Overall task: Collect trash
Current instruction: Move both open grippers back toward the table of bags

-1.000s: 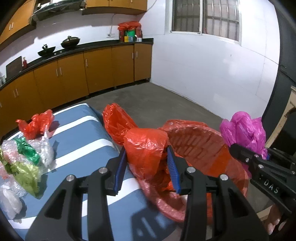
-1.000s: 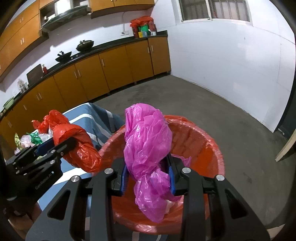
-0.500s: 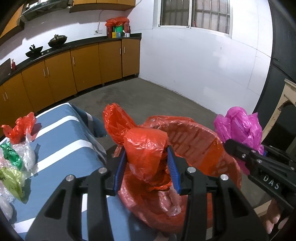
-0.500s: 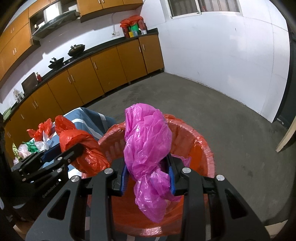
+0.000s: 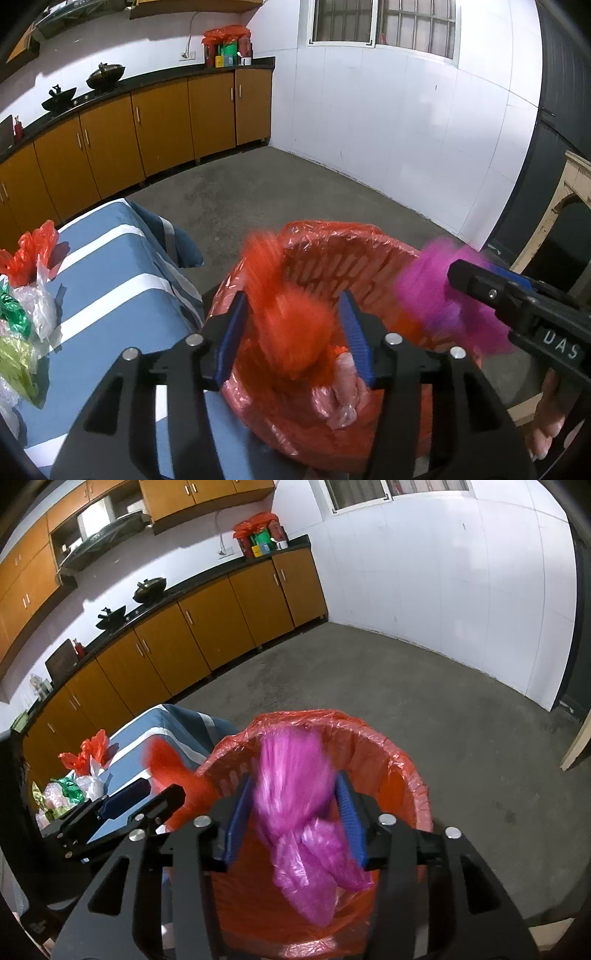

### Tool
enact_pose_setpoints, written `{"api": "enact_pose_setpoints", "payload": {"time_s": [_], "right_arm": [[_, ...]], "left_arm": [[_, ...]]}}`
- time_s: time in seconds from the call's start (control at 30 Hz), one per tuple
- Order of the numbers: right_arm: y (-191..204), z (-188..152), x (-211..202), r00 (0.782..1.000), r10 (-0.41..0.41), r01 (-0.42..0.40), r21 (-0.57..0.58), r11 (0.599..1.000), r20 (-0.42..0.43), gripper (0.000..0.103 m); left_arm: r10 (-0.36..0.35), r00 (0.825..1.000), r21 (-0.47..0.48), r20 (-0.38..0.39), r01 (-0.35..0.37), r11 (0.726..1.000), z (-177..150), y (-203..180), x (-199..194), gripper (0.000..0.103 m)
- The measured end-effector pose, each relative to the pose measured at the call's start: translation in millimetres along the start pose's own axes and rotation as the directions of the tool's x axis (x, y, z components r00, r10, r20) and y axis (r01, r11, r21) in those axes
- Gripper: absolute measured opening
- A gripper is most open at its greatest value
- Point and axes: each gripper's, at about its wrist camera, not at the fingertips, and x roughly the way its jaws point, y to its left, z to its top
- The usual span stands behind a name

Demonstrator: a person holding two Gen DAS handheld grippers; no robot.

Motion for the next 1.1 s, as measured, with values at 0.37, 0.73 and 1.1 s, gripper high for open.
{"api": "enact_pose_setpoints", "payload": {"time_s": [0.37, 0.73, 1.1], "right_arm": [[-5, 0, -6, 1.0, -0.028, 0.028, 0.01, 1.0, 0.013, 0.05], [11, -1, -14, 0.998, -0.046, 0.047, -0.054, 0.997, 0.033, 0.05], [75, -13, 0, 1.0, 0.022, -0.02, -0.208, 0.978, 0.009, 0.05]], "left_arm": [[0.022, 1.0, -0.013, -0.005, -0.022, 1.0, -4, 8, -5, 0.061], [0.087, 0.996, -0.053, 0.033, -0.085, 0.995, -10, 34, -35, 0.064], [0.355, 0.928, -0.135, 0.111, -0.34, 0.931, -47, 106, -110, 0.077]]}}
